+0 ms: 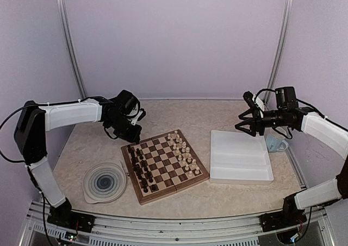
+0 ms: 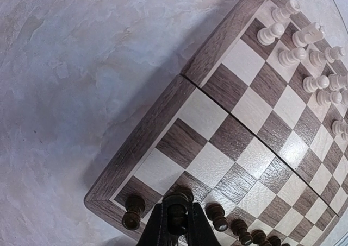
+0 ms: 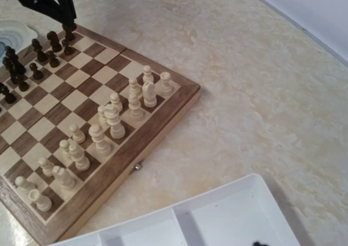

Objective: Set up the chess pieces on the board
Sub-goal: Place the pawn at h7.

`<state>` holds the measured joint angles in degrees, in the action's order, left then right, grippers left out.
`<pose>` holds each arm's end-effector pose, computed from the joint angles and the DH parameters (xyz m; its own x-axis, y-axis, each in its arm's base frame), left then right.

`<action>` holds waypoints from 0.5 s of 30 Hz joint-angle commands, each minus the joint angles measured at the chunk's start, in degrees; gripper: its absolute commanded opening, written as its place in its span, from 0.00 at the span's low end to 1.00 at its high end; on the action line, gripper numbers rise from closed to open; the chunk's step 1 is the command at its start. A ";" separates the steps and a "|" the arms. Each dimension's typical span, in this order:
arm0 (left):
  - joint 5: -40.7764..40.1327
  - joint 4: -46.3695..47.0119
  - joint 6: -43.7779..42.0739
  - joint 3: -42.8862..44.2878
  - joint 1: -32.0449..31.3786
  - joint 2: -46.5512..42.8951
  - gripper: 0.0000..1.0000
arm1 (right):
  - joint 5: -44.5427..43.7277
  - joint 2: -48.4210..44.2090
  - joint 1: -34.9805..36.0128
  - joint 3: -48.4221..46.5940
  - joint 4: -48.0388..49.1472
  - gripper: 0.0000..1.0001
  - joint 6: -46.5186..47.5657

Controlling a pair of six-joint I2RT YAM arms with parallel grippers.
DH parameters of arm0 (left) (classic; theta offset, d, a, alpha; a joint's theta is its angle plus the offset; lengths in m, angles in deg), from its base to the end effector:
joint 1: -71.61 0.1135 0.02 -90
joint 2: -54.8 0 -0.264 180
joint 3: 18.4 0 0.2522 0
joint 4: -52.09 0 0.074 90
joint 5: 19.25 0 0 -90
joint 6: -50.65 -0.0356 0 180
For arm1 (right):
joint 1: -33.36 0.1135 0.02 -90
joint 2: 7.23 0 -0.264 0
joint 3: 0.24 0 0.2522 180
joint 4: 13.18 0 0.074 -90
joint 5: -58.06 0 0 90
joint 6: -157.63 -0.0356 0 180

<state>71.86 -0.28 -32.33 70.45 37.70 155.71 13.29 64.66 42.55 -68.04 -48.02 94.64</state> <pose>0.3016 -0.2036 0.2212 -0.8120 0.3986 -0.4262 0.4690 0.8804 -0.0701 0.2591 0.0675 0.2842 -0.2540 -0.3651 -0.8957 -0.8676 0.4952 0.0442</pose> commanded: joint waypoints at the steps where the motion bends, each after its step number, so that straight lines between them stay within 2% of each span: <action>1: -0.91 0.99 -0.14 0.76 1.18 0.78 0.04 | 0.11 0.34 -0.32 0.78 0.43 0.61 0.33; 15: -2.42 2.08 -0.79 0.67 2.21 4.85 0.06 | 0.12 0.61 -0.31 1.00 0.34 0.61 0.81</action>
<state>70.66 0.57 -32.39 70.47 38.96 159.55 13.25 64.88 42.55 -67.78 -48.05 95.01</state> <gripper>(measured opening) 0.105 0.610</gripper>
